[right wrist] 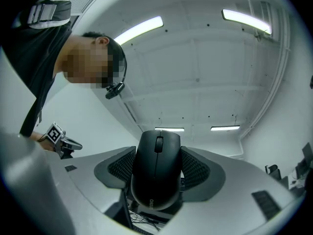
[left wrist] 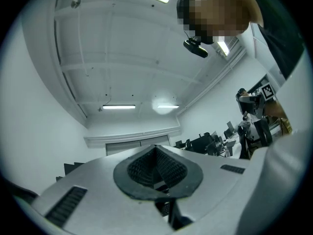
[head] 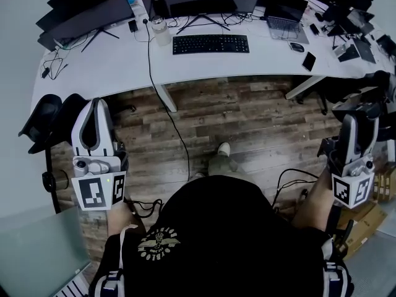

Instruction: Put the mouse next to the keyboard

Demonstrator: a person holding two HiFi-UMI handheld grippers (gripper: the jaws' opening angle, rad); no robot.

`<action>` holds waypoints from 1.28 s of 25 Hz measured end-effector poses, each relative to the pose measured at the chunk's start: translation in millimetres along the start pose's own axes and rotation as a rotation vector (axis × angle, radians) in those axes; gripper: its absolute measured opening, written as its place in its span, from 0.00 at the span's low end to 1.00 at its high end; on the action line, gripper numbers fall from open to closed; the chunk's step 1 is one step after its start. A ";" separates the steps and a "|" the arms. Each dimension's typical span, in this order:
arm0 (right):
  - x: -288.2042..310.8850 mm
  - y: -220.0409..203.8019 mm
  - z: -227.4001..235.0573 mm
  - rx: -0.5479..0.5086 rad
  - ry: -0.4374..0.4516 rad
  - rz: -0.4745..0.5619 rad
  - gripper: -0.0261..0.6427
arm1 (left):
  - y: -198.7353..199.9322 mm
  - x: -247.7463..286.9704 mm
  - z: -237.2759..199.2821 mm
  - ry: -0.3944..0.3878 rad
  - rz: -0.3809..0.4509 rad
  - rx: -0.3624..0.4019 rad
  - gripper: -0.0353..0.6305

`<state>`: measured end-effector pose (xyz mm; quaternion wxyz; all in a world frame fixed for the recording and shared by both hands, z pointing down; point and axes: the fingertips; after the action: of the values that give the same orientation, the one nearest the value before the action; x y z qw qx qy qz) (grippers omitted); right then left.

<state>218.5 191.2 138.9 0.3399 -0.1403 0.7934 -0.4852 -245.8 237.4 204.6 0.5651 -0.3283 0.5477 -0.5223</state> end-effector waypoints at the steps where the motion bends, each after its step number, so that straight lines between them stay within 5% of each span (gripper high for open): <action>1: 1.8 -2.7 4.4 0.002 0.003 -0.002 0.47 | -1.7 4.4 1.5 0.005 -0.004 -0.009 0.06; 15: 39.4 -71.3 56.3 0.062 0.042 -0.053 0.47 | -36.8 73.6 52.1 0.010 -0.064 -0.018 0.06; 21: 84.5 -123.5 50.3 0.096 0.117 -0.083 0.47 | -37.5 116.9 104.7 -0.012 -0.037 -0.004 0.06; 32: 125.3 -188.0 88.5 0.122 0.102 -0.136 0.47 | -46.2 185.6 177.8 -0.044 -0.045 0.038 0.06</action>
<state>166.7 -29.8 224.5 0.2731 -0.1480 0.7674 -0.5610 -112.4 14.2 229.7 0.5713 -0.3411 0.5177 -0.5379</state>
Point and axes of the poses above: the fingertips, and each gripper's own axes: x forward along the fingers, z to its right, y out of its top, and after that the axes turned 15 degrees about y, right-handed
